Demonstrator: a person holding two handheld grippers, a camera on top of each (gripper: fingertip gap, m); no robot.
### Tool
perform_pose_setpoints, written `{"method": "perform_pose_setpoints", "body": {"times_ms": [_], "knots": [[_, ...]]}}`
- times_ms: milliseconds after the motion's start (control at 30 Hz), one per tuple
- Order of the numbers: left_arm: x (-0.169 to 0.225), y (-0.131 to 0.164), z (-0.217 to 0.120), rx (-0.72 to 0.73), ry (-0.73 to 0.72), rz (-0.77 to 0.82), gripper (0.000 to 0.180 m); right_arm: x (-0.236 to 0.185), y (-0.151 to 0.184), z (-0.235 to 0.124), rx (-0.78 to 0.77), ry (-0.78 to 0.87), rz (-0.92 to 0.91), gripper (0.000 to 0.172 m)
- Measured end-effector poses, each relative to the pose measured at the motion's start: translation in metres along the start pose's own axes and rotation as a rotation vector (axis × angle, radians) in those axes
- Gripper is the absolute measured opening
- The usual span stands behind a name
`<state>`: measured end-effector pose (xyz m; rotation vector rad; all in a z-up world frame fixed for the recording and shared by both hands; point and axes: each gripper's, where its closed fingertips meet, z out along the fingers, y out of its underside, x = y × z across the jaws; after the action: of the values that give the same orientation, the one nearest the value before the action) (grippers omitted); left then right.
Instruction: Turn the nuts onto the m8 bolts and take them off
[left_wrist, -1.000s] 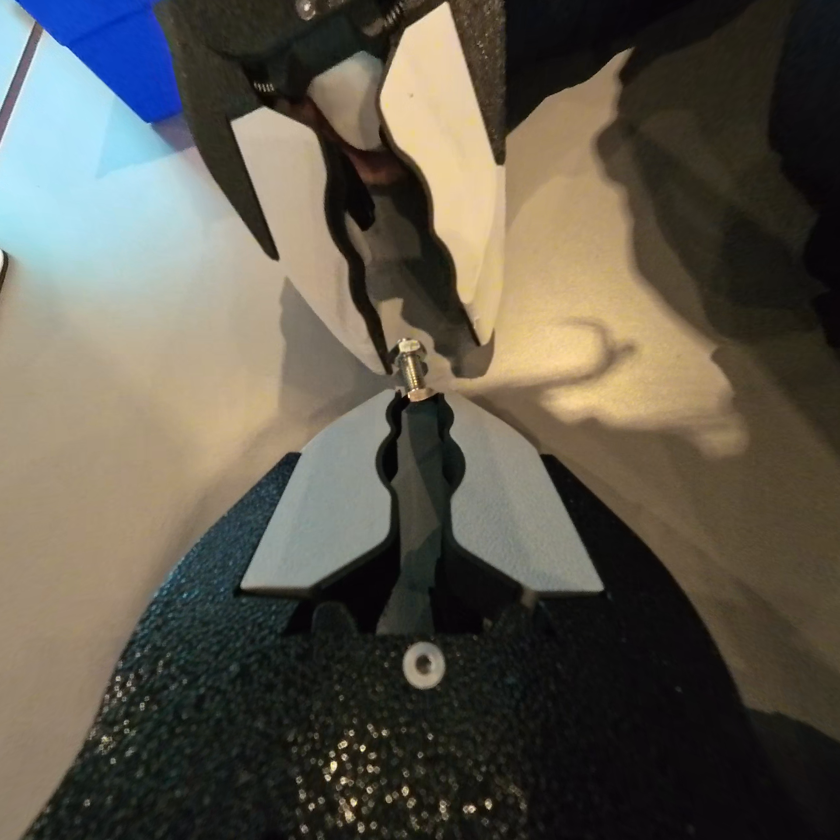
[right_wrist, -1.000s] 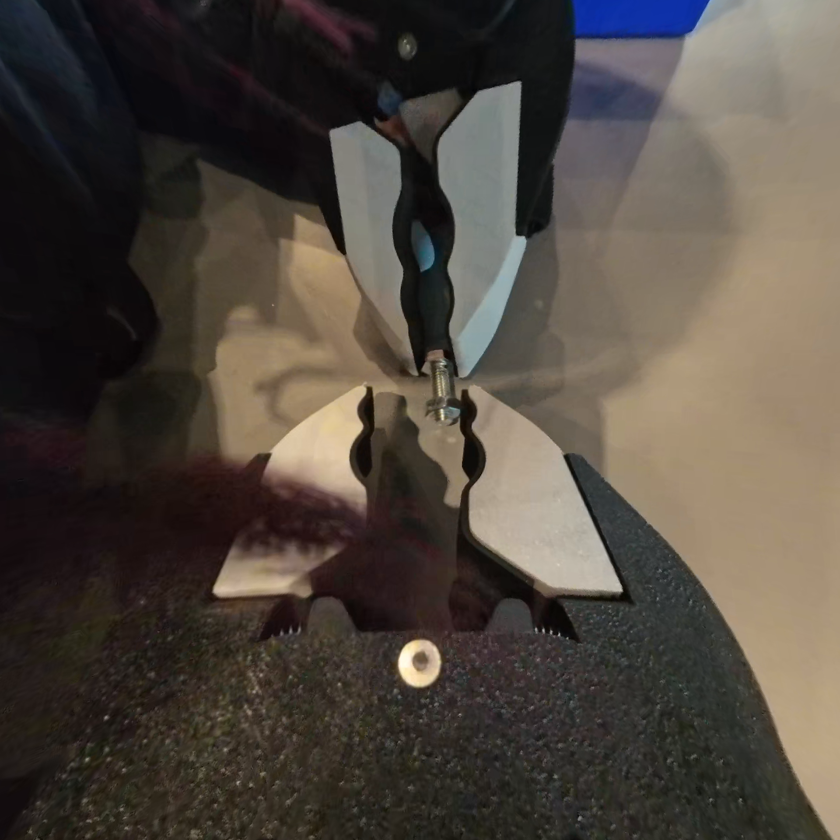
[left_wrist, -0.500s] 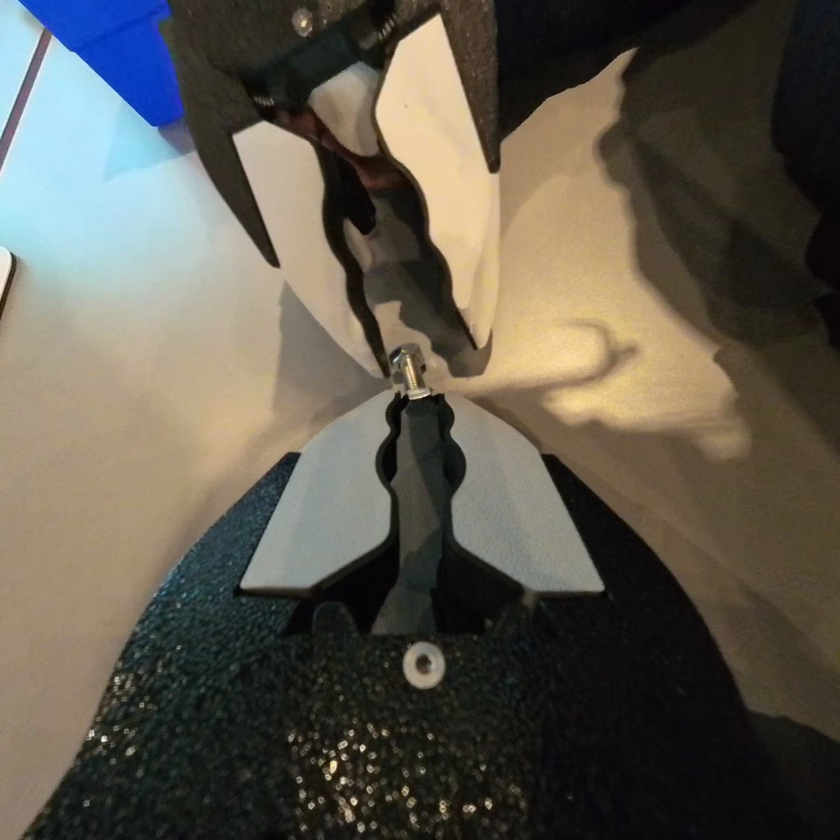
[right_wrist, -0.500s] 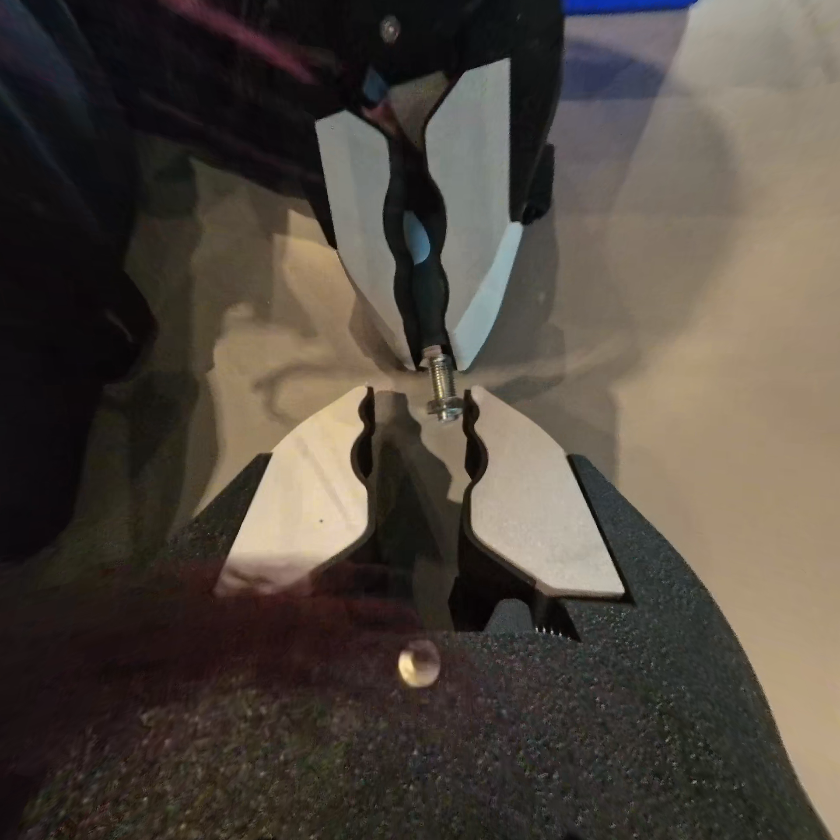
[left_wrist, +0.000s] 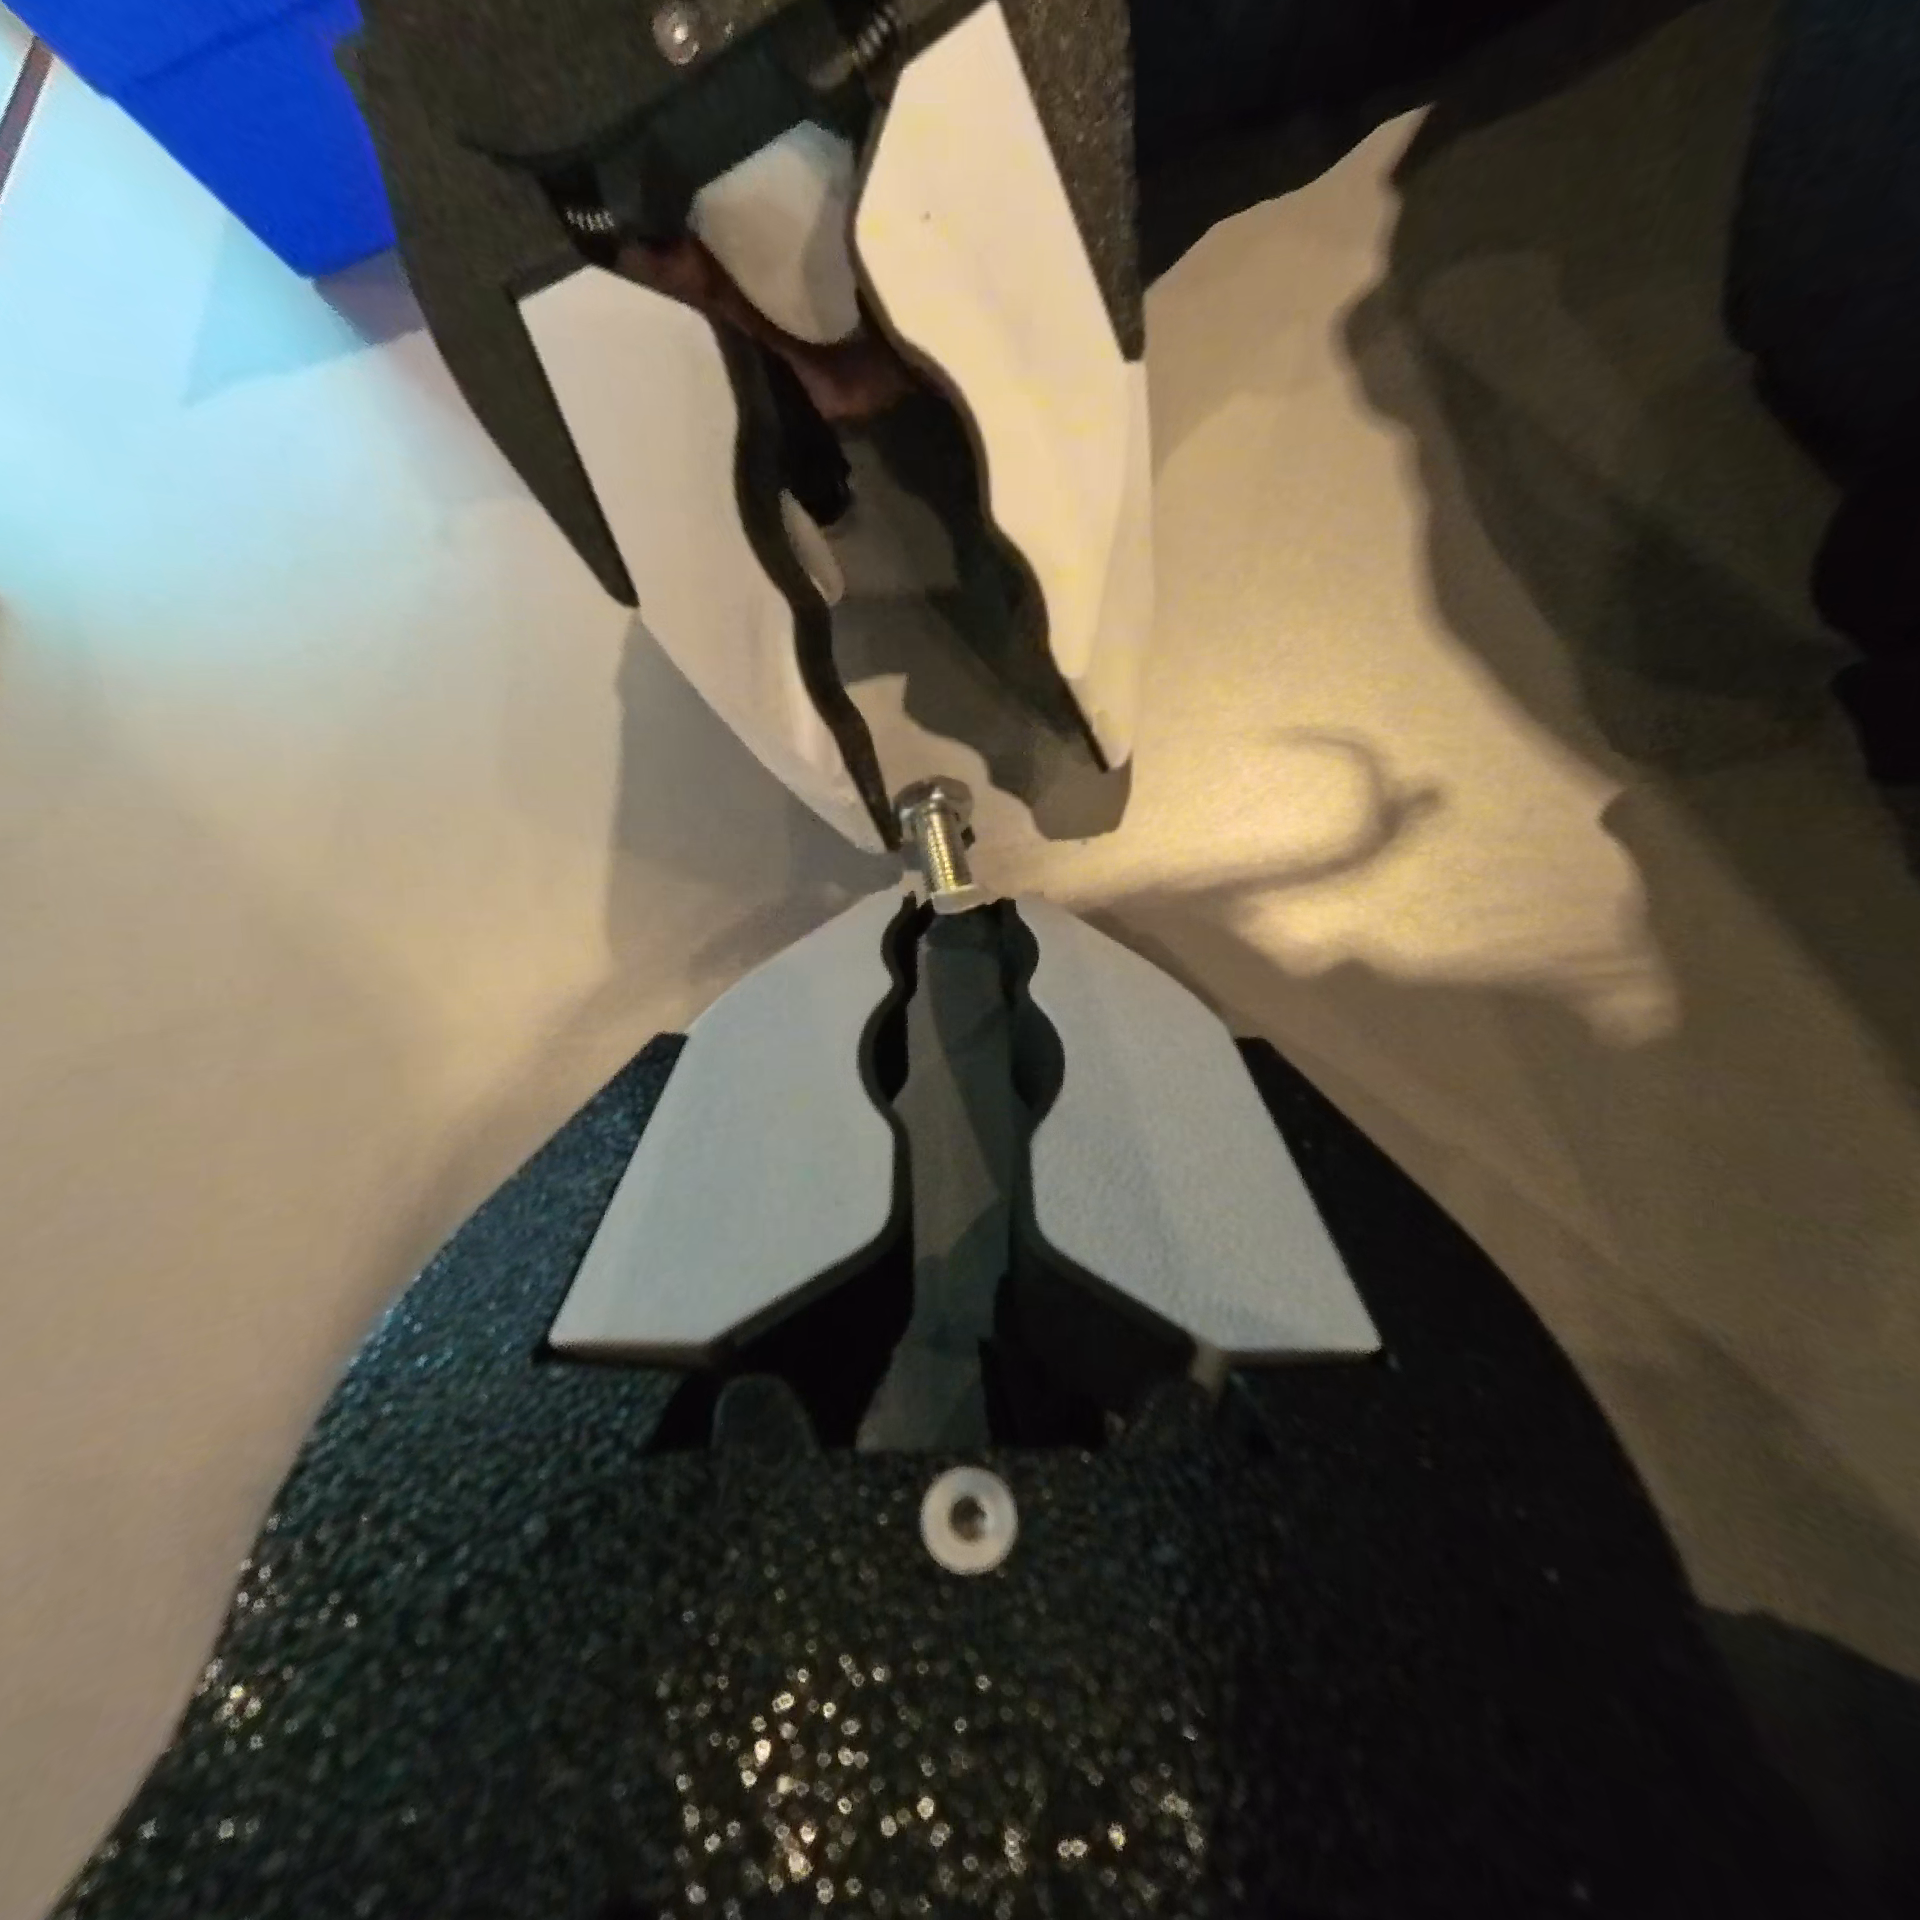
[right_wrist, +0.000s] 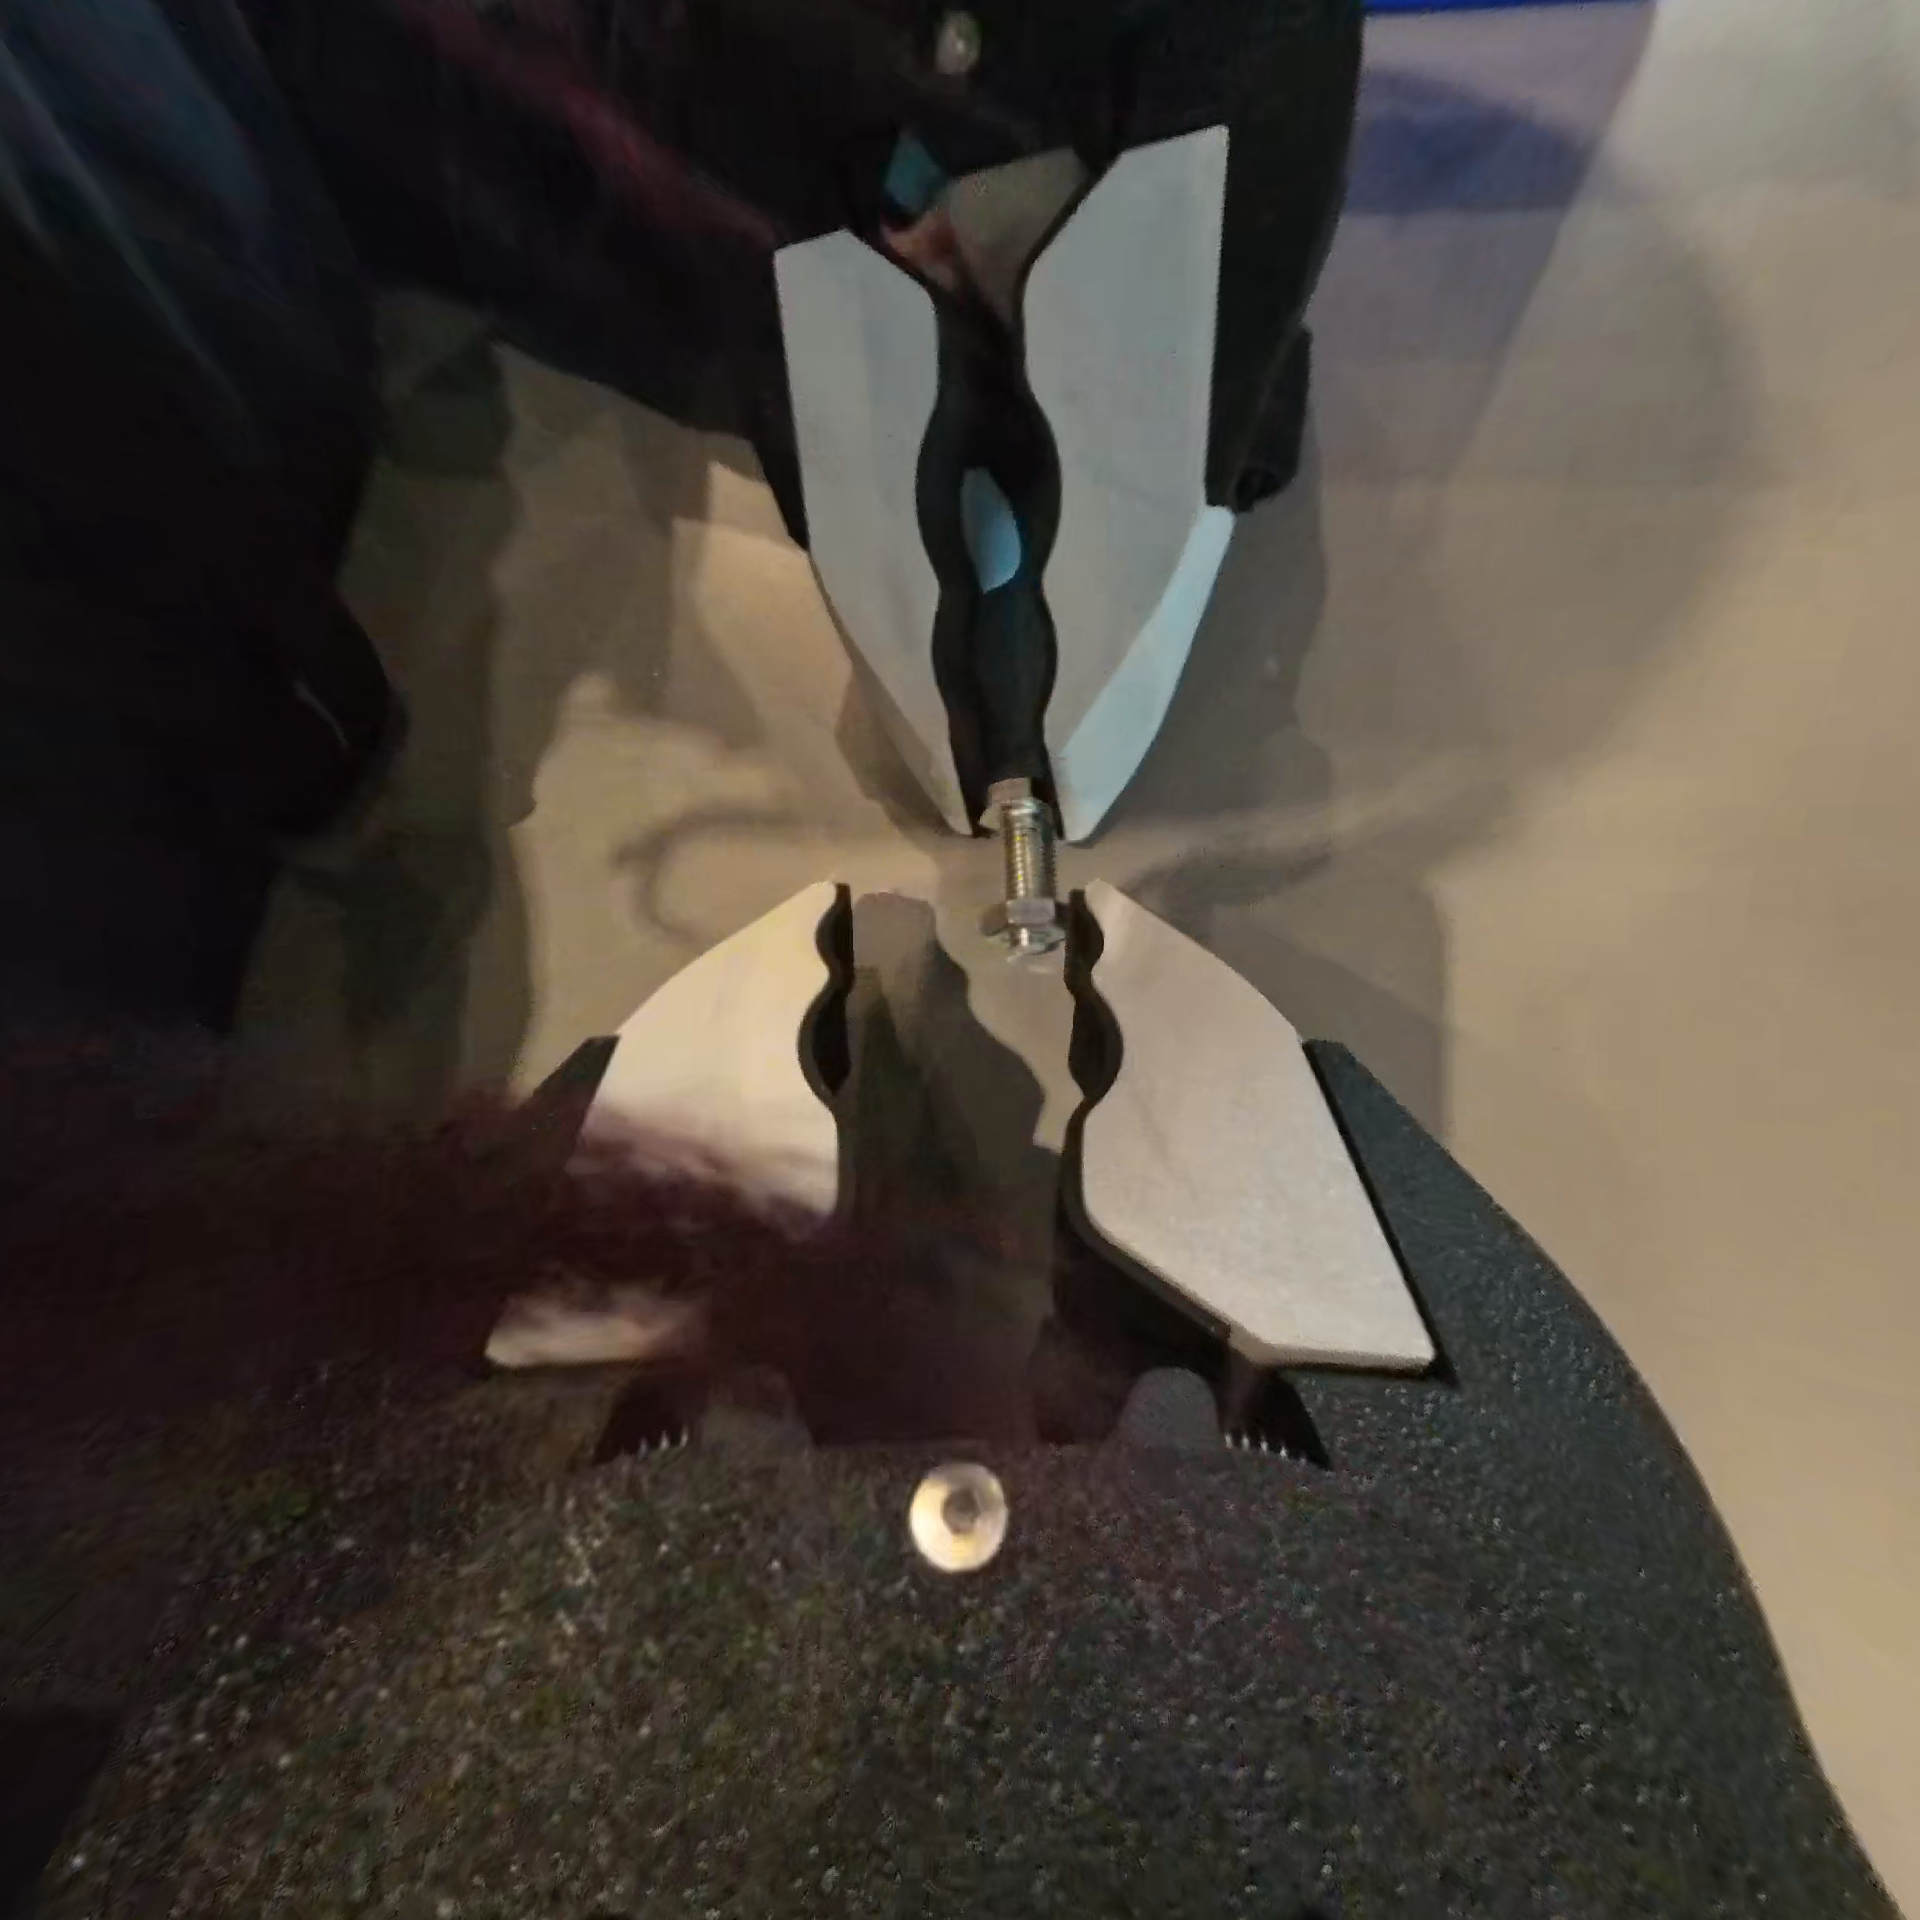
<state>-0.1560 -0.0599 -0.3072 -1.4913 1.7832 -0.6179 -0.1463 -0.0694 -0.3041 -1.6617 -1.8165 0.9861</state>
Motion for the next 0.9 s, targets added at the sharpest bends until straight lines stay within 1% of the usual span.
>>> {"method": "perform_pose_setpoints", "body": {"times_ms": [33,133,200,233,333,500,533,567,600,633,667,700,733,800,900], "knots": [[0.0,0.0,0.0,0.002,-0.003,0.007,0.014,-0.002,-0.002,-0.002,0.017,-0.012,-0.008,0.039],[0.001,-0.001,-0.001,0.012,-0.025,0.039,0.015,-0.005,-0.01,-0.01,0.097,-0.057,0.007,0.035],[0.0,-0.001,-0.001,0.007,-0.032,0.032,0.014,-0.006,-0.013,-0.013,0.126,-0.074,0.018,0.027],[0.0,-0.001,-0.001,0.006,-0.032,0.031,0.014,-0.002,-0.013,-0.013,0.133,-0.045,0.032,0.03],[0.0,-0.001,-0.001,0.006,-0.03,0.031,0.014,0.007,-0.01,-0.01,0.104,0.0,0.074,0.04],[0.001,-0.001,-0.001,0.005,-0.025,0.028,0.014,0.001,-0.001,-0.001,0.013,0.0,0.008,0.036],[0.002,-0.001,-0.001,0.006,-0.018,0.03,0.014,-0.002,-0.001,-0.001,0.011,-0.007,-0.014,0.039],[0.003,-0.001,-0.001,0.008,-0.011,0.034,0.014,-0.005,-0.003,-0.003,0.03,-0.019,-0.039,0.04],[0.003,-0.001,-0.001,0.01,-0.011,0.038,0.014,-0.009,-0.009,-0.006,0.075,-0.041,-0.062,0.036],[0.002,-0.001,-0.001,0.009,-0.019,0.035,0.014,-0.018,-0.016,-0.011,0.136,-0.099,-0.077,0.022],[0.002,-0.001,-0.001,0.007,-0.017,0.029,0.014,-0.018,-0.022,-0.014,0.184,-0.104,-0.057,0.024],[0.002,-0.001,-0.001,0.007,-0.016,0.028,0.014,-0.01,-0.023,-0.015,0.194,-0.072,-0.02,0.029],[0.002,-0.001,-0.001,0.007,-0.018,0.031,0.014,-0.004,-0.02,-0.014,0.175,-0.045,0.018,0.035],[0.002,-0.001,-0.001,0.009,-0.021,0.034,0.014,0.006,-0.011,-0.01,0.106,0.002,0.068,0.04],[0.002,-0.001,-0.001,0.008,-0.021,0.032,0.014,0.005,-0.004,-0.004,0.044,0.018,0.041,0.039]]}}
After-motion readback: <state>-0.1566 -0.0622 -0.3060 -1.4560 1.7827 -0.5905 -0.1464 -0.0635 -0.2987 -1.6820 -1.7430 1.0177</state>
